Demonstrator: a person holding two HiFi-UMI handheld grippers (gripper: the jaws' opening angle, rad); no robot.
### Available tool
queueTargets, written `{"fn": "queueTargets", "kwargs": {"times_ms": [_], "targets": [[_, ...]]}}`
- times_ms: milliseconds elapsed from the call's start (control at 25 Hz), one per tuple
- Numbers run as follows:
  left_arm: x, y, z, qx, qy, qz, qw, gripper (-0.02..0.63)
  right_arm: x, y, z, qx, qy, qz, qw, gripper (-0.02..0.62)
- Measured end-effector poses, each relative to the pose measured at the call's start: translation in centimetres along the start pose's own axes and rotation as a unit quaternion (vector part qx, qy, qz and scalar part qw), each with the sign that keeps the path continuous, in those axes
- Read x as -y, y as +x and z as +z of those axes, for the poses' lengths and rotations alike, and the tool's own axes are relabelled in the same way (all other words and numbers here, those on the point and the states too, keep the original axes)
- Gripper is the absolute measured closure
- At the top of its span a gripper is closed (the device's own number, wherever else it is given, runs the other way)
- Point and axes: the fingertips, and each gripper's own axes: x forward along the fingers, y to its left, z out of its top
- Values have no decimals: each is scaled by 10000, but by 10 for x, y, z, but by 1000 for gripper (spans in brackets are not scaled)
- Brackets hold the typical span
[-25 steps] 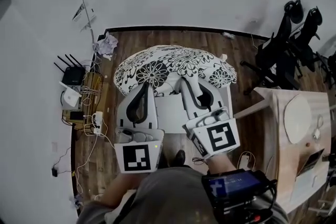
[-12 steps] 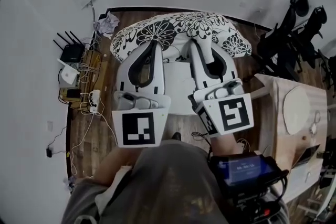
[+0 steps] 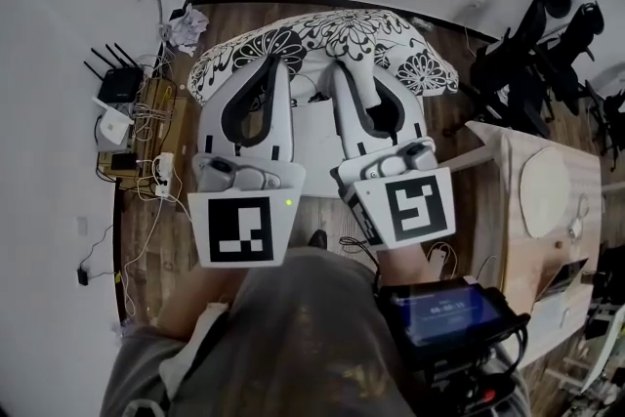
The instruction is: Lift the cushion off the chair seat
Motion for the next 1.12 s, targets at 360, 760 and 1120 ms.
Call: {"fn": "queueTargets", "kwargs": {"times_ms": [360, 760, 1120], "targets": [[-1, 4, -1, 14, 14, 2, 10000, 600, 1, 0, -2, 20, -84, -7, 10000, 561], [3, 5, 0, 2, -7, -8, 10000, 600, 1, -1, -3, -27, -90, 37, 9999, 560], [4, 3, 1, 7, -21, 18, 10000, 600, 0, -1, -2, -33, -87, 68, 9999, 560]]}}
